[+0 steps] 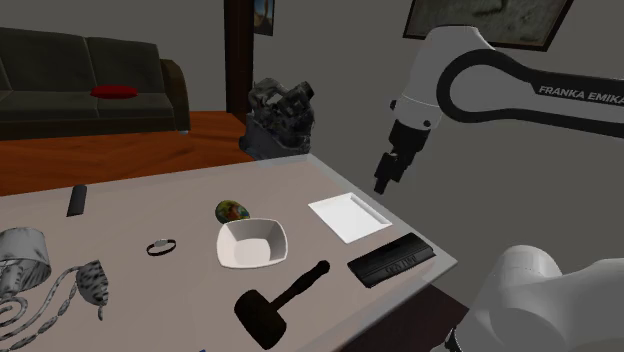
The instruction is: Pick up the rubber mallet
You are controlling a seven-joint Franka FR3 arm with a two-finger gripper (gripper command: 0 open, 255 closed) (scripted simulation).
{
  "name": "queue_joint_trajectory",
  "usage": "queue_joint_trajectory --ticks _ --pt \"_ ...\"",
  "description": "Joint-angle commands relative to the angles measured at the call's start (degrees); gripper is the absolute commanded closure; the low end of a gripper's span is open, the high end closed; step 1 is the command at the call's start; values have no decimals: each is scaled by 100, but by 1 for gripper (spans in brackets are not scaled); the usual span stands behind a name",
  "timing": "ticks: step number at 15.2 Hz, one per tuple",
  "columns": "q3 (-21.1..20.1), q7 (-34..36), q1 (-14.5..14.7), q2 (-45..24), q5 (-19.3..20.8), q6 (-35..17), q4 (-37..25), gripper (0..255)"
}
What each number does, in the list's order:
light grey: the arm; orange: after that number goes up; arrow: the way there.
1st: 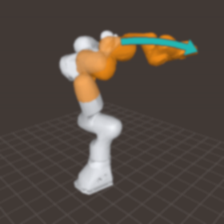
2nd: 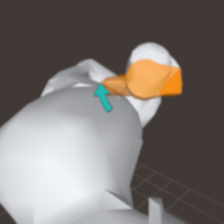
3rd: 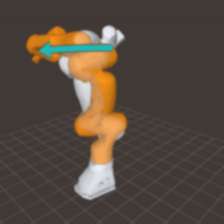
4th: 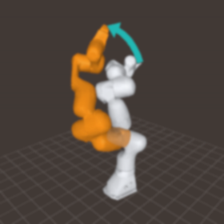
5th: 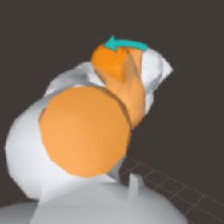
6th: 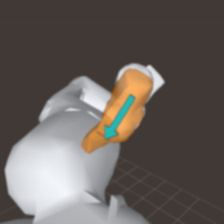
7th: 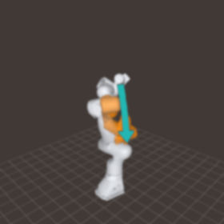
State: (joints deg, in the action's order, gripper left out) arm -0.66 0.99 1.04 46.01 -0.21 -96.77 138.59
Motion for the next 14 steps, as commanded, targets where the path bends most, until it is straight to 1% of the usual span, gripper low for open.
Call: queue_joint_trajectory --ticks 1,5,8,11,14 --pt "0 0 0 0 0 0 0 0" --pt "-709 1544 -238 29 -381 -368 527 0" --pt "-1267 2704 -398 -121 -700 -678 783 0" --pt "-1829 3869 -563 -428 -1006 -1028 919 0" --pt "-2393 5034 -768 -884 -1264 -1419 940 0"
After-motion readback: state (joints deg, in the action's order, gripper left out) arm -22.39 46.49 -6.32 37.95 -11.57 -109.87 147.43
